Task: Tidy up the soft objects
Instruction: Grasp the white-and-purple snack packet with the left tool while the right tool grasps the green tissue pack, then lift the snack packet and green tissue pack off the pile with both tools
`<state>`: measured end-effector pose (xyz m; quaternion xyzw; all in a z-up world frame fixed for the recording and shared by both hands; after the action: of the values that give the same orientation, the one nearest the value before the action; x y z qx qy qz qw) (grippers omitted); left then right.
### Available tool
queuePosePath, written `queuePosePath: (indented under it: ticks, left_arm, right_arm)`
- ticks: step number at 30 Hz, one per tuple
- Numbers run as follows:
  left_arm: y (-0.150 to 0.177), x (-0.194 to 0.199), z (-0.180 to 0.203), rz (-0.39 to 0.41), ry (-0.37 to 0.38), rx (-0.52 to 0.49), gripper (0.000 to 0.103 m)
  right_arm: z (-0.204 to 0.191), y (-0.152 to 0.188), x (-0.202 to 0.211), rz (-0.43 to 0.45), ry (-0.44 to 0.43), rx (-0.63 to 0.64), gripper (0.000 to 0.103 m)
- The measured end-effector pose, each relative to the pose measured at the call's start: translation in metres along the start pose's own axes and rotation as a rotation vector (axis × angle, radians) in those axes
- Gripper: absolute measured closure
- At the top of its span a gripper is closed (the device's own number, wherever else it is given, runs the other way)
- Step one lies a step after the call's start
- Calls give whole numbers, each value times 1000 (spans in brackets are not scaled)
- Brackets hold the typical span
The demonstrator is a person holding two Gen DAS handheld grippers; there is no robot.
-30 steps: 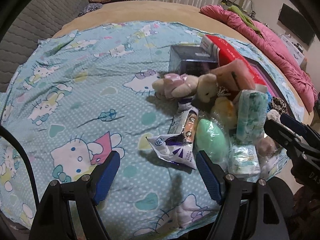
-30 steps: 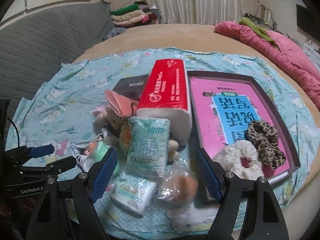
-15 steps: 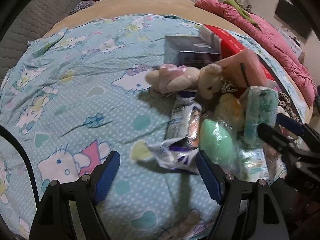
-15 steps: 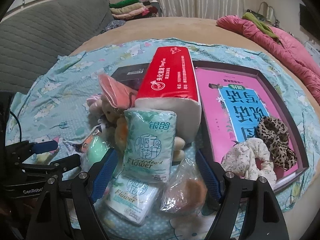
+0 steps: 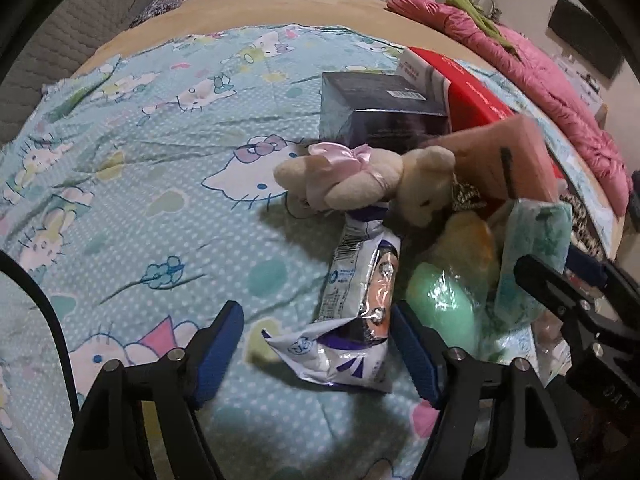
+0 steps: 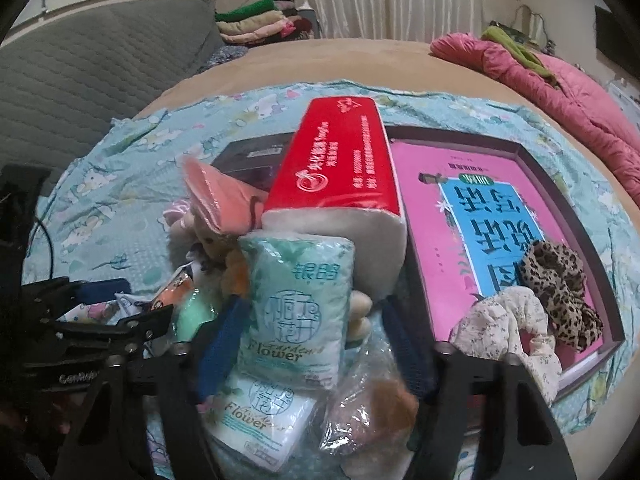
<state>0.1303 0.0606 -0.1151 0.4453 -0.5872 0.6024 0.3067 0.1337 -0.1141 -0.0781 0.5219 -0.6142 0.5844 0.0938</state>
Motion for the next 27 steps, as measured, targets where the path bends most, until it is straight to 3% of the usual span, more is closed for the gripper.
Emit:
queuePosePath:
  ticks: [2,5,11,13,18,27]
  left_arm:
    - [0,-2,-1,-3,15,8,35]
    - [1,-7,-5,-26,64,47,43]
    - [1,-7,-10,-26,85,64,56]
    - [2,-6,-10,-25,112,69,65]
    - [7,-1,-13,-17,118,82,67]
    - [13,18,-33,9,53,136,67]
  right_arm:
    - [-1,0,2,8,-17,12,54]
    - [-3,0,5,17,-25,26,58]
    - [4,1,14,33,-59,-9,60]
    - [8,0,19,47,-66,-25,61]
    - [12,-1,30,81,-70,-45,61]
    - [12,-1,38,96,-63,-49,61]
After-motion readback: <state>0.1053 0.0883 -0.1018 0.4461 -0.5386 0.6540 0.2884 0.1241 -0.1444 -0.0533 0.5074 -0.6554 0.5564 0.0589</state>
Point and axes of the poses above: each gripper's, at about its wrist camera, not at the fingertips, and x roughly against the way its jaws point, z to its right, y to its underside, the point moved 1 cm from there along -x, roughly the way its jaws point, and after that the axes turned 15 degrees about -y, right-handed, at the moved point
